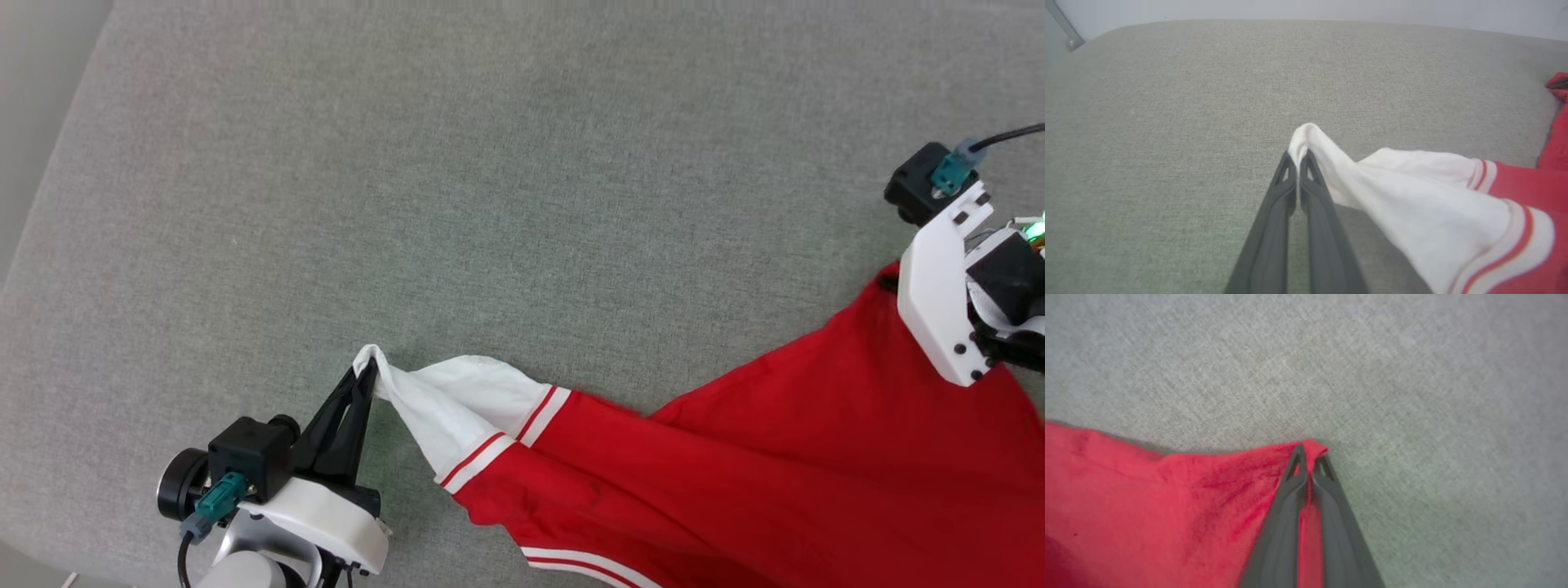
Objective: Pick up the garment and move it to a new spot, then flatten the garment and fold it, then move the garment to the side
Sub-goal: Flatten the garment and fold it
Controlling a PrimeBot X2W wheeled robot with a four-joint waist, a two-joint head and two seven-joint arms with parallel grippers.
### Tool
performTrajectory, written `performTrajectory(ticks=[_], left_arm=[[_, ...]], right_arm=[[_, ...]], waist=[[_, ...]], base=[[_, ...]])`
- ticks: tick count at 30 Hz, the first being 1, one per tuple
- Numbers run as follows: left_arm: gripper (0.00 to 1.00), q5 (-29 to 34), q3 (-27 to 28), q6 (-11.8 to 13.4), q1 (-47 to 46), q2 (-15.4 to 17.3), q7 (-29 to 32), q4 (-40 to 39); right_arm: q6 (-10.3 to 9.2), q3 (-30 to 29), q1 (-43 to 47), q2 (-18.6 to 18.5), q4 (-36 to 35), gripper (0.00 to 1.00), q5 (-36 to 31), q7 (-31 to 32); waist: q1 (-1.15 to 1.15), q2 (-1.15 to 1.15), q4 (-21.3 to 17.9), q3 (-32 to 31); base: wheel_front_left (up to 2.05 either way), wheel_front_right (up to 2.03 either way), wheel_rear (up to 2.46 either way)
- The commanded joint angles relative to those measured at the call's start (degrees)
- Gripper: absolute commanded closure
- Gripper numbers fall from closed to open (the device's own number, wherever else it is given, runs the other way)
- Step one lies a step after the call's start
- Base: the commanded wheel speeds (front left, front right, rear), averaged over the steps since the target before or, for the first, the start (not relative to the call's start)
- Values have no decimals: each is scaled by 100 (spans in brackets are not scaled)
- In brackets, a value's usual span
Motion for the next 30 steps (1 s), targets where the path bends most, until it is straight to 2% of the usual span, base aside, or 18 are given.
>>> performTrajectory(ticks=[1,9,14,22,30], left_arm=[[100,13,23,13,-3,23,-33,14],[100,137,169,-100,-413,330,5,-37],[100,304,274,-213,-1140,586,225,-209],[100,505,377,-469,-2708,779,801,-461],[100,669,455,-869,-4671,856,1277,-229]], right_arm=[[-4,17,-20,24,61,100,46,-207],[-2,-167,-247,-115,-93,100,78,-1850],[-3,-498,-458,-20,-42,100,10,-2489],[-2,-1220,-1074,350,51,100,-561,-2930],[-2,-1954,-2122,795,217,100,-1230,-2728]], waist=[[-1,0,-66,-219],[-1,0,-315,-932],[-1,0,-513,-1146],[-1,0,-808,-1021],[-1,0,-1013,-451]], base=[[0,0,0],[0,0,0],[0,0,0],[0,0,0],[0,0,0]])
